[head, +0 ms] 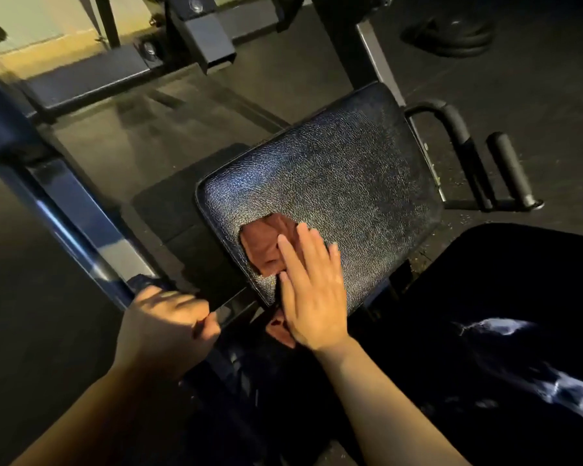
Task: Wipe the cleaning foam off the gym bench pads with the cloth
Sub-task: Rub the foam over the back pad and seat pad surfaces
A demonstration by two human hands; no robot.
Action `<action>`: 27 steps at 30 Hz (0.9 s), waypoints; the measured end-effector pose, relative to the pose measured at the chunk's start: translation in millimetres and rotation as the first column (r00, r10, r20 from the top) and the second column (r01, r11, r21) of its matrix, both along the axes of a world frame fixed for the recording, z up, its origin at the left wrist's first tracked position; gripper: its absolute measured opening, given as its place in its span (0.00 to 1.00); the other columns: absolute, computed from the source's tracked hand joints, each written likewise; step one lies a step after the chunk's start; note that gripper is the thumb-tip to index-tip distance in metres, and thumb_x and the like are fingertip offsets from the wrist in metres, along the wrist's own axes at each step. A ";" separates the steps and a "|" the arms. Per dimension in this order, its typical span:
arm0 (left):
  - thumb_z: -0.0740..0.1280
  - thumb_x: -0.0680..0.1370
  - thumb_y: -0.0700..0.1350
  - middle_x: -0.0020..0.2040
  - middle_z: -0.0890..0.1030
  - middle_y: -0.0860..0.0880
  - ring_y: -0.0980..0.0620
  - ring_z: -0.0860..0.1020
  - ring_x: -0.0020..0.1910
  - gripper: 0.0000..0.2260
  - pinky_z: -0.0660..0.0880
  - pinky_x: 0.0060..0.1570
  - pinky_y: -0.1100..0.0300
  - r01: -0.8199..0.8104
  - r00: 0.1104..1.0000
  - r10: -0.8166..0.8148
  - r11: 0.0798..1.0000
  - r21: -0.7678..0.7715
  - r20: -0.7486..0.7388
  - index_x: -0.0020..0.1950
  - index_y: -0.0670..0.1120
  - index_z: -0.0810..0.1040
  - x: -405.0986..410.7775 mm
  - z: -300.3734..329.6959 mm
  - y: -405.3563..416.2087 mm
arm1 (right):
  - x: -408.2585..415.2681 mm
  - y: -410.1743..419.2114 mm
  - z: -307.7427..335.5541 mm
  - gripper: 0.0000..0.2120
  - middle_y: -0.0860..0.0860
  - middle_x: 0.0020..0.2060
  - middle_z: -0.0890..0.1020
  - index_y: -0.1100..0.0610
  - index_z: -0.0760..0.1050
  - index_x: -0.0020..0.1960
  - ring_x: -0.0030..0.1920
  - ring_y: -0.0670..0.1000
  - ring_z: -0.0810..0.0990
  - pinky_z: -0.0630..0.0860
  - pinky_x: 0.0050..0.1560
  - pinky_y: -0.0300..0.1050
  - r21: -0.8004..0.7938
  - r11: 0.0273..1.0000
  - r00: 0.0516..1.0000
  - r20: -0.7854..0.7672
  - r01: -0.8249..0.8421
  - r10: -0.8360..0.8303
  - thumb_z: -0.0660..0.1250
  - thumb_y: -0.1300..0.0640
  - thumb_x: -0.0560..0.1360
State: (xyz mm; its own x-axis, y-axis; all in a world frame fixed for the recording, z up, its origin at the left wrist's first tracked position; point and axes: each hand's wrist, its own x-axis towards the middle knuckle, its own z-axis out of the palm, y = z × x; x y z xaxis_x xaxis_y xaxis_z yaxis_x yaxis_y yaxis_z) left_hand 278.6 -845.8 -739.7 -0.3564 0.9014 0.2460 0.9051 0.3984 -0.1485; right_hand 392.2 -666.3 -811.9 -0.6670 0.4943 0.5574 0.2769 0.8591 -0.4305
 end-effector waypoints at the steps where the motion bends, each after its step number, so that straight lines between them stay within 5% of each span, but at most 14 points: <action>1: 0.58 0.73 0.50 0.24 0.71 0.50 0.46 0.72 0.25 0.16 0.69 0.35 0.55 0.000 1.000 0.000 1.000 0.010 0.000 0.26 0.49 0.69 -0.1 -0.4 0.4 | -0.9 8.7 -1.3 0.22 0.57 0.75 0.61 0.54 0.66 0.73 0.76 0.57 0.57 0.52 0.75 0.60 -0.040 0.997 0.997 -0.017 0.072 -0.072 0.54 0.53 0.81; 4: 0.58 0.74 0.49 0.22 0.70 0.50 0.47 0.71 0.22 0.17 0.69 0.33 0.57 0.004 1.000 -0.004 0.997 0.071 -0.004 0.24 0.49 0.68 3.5 0.6 2.1 | -9.9 38.2 -3.0 0.22 0.57 0.74 0.62 0.54 0.68 0.72 0.75 0.58 0.58 0.50 0.74 0.60 -0.250 0.905 0.927 -0.063 0.344 -0.370 0.52 0.51 0.80; 8: 0.58 0.74 0.50 0.23 0.70 0.50 0.47 0.71 0.21 0.18 0.64 0.33 0.59 0.008 0.999 -0.014 0.988 0.157 0.034 0.24 0.47 0.70 1.8 3.4 0.6 | -12.3 111.7 -2.4 0.22 0.60 0.74 0.63 0.57 0.69 0.71 0.74 0.59 0.61 0.54 0.73 0.55 -0.523 0.609 0.709 -0.014 0.596 -0.705 0.53 0.53 0.79; 13: 0.59 0.75 0.48 0.24 0.70 0.51 0.48 0.71 0.23 0.17 0.67 0.36 0.58 0.049 0.997 -0.060 0.982 0.183 0.054 0.26 0.48 0.71 -3.5 -3.5 -4.8 | -5.6 125.0 -8.0 0.22 0.59 0.75 0.60 0.58 0.66 0.73 0.74 0.57 0.60 0.53 0.72 0.43 -0.650 0.419 0.608 0.083 0.634 -0.790 0.53 0.53 0.82; 15: 0.59 0.75 0.47 0.24 0.70 0.52 0.48 0.70 0.23 0.17 0.67 0.37 0.58 0.050 0.996 -0.062 0.981 0.186 0.062 0.26 0.48 0.70 -3.9 -3.9 -4.6 | -6.3 73.1 -11.4 0.24 0.61 0.73 0.63 0.60 0.67 0.72 0.73 0.59 0.62 0.55 0.72 0.46 -0.630 0.477 0.645 0.050 0.613 -0.763 0.51 0.51 0.80; 21: 0.58 0.75 0.49 0.24 0.72 0.50 0.46 0.74 0.24 0.17 0.72 0.37 0.54 -0.036 0.999 0.031 0.987 0.156 0.032 0.25 0.49 0.69 1.8 -2.5 -0.3 | 3.6 -56.1 -13.2 0.27 0.65 0.74 0.60 0.65 0.64 0.73 0.74 0.63 0.59 0.56 0.73 0.58 -0.299 0.884 0.926 -0.007 0.359 -0.378 0.56 0.50 0.80; 24: 0.57 0.75 0.51 0.23 0.73 0.50 0.46 0.74 0.24 0.18 0.71 0.36 0.55 -0.056 0.998 0.056 0.990 0.129 0.008 0.24 0.50 0.69 5.2 0.7 1.5 | 2.5 -23.4 -8.8 0.24 0.62 0.74 0.60 0.63 0.64 0.73 0.75 0.61 0.58 0.54 0.74 0.56 -0.242 0.930 0.955 -0.030 0.278 -0.294 0.52 0.52 0.81; 27: 0.57 0.74 0.51 0.23 0.72 0.50 0.46 0.73 0.23 0.18 0.70 0.34 0.56 -0.044 0.999 0.044 0.990 0.131 0.004 0.24 0.49 0.68 5.9 0.4 2.0 | -16.8 41.3 -1.3 0.22 0.61 0.73 0.63 0.62 0.67 0.72 0.74 0.60 0.60 0.54 0.74 0.54 -0.384 0.821 0.856 -0.127 0.422 -0.500 0.52 0.55 0.81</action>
State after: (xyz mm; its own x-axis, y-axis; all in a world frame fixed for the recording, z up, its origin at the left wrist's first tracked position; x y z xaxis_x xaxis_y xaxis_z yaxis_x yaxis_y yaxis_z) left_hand 284.5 -843.8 -739.4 -0.3958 0.8447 0.3604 0.8863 0.4541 -0.0910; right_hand 375.4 -625.0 -813.2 -0.1969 0.8930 0.4047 0.4723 0.4481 -0.7590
